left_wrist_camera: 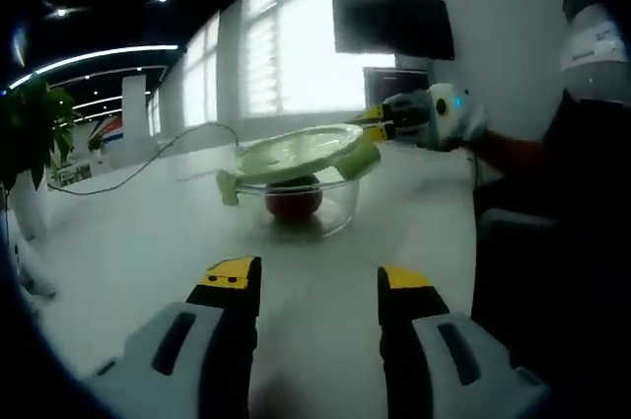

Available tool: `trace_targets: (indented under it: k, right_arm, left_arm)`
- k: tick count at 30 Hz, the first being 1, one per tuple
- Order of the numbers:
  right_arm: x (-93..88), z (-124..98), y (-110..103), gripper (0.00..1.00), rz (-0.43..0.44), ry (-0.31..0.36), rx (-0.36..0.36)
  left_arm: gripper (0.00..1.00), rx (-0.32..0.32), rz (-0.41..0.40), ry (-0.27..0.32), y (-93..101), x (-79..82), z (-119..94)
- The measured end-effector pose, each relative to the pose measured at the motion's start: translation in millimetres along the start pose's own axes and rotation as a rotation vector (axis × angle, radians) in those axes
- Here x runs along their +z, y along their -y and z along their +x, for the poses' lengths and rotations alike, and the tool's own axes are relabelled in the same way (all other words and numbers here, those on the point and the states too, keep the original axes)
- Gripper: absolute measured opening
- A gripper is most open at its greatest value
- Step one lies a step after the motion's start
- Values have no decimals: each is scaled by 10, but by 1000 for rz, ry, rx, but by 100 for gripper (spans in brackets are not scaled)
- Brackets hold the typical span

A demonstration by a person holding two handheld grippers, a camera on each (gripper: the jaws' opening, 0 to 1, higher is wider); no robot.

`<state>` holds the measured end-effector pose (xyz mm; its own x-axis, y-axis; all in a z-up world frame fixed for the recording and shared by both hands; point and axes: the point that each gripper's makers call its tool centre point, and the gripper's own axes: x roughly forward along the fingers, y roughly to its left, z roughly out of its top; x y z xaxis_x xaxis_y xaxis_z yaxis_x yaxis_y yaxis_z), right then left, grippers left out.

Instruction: Open container latches remove lid place lid upside down on tabletop take tomato from container place on tabletop

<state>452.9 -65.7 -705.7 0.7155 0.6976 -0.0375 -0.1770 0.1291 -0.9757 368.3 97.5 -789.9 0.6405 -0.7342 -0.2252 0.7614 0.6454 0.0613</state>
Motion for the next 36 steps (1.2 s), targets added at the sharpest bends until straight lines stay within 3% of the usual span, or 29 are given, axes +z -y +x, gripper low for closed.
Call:
trace_targets:
  k: [6, 9, 11, 18, 26, 33, 36]
  right_arm:
    - [210, 61, 267, 0, -87, 55, -12]
    - [331, 111, 414, 0, -78, 89, -11]
    - [382, 166, 473, 0, -157, 92, -14]
    - [517, 316, 655, 0, -158, 122, -14]
    - [594, 586, 845, 0, -111, 109, 32]
    - [473, 889, 970, 0, 118, 56, 146]
    - [460, 998, 1019, 0, 135, 53, 164]
  left_arm:
    - [47, 0, -5, 1, -8, 5, 0]
    - [47, 2, -8, 3, -18, 12, -7]
    - [47, 2, -10, 7, -19, 20, -13]
    - [47, 0, -16, 15, -26, 42, -22]
    - [47, 10, -39, 30, -77, 69, -47]
    - [47, 19, -48, 43, -123, 92, -71]
    - [47, 34, -42, 52, -157, 116, -88]
